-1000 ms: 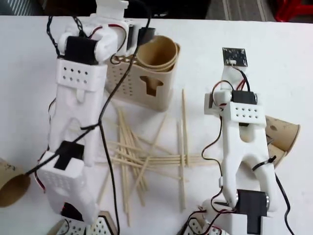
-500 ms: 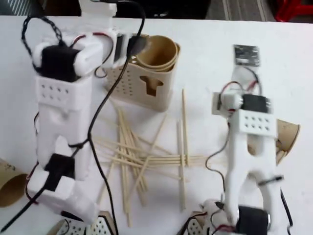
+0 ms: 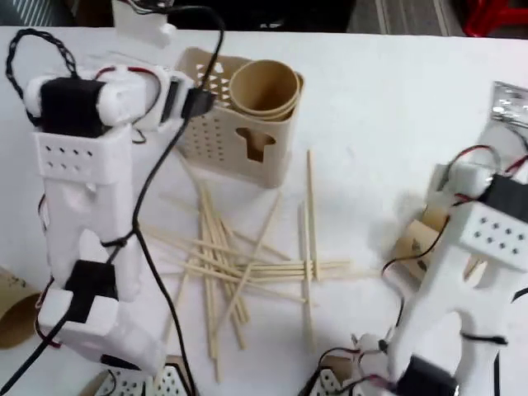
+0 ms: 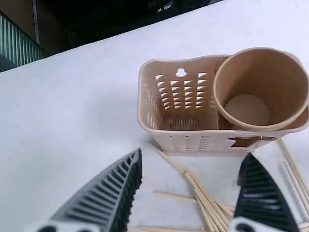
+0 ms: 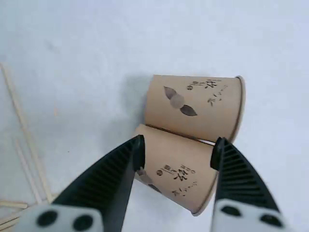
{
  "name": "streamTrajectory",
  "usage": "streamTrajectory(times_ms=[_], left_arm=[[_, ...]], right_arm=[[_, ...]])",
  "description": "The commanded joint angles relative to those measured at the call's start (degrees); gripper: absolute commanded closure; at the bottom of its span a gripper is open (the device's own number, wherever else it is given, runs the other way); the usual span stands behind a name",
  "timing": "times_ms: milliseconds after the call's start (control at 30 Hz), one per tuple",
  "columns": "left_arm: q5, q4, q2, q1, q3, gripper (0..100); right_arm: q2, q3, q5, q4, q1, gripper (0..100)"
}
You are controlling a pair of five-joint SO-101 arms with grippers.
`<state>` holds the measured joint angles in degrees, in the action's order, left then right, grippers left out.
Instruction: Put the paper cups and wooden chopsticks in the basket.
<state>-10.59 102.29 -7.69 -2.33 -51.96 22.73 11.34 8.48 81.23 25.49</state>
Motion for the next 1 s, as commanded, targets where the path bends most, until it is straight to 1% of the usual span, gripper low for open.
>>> streamTrajectory(times_ms=[0,167,267,400,600,767,833,967], left_arm=[[-0.62,0.18,7.08,0.31,3.34,68],[-0.62,-0.09,15.25,0.04,11.96,68],[-0.7,-0.09,20.0,0.57,17.32,68],[-3.34,-1.32,26.95,1.71,25.93,68],[-3.78,-8.53,39.34,3.74,43.43,68],[-4.04,-16.0,50.07,7.69,59.69,68],[-6.33,-18.46,54.2,9.63,65.41,68],[-9.41,-21.8,61.93,12.97,75.16,68]], right_arm=[[-7.6,-6.77,0.79,0.75,2.77,76.9],[-21.76,-16.7,0.79,3.65,3.12,76.9],[-28.53,-21.63,0.62,4.0,4.88,77.0],[-34.33,-27.6,0.44,4.35,7.78,77.1],[-39.16,-29.71,0.79,4.35,9.1,77.2],[-41.01,-29.54,0.79,4.35,9.98,77.2],[-41.8,-29.45,0.79,4.44,10.07,77.6],[-44.44,-29.71,0.79,5.85,9.71,85.6]])
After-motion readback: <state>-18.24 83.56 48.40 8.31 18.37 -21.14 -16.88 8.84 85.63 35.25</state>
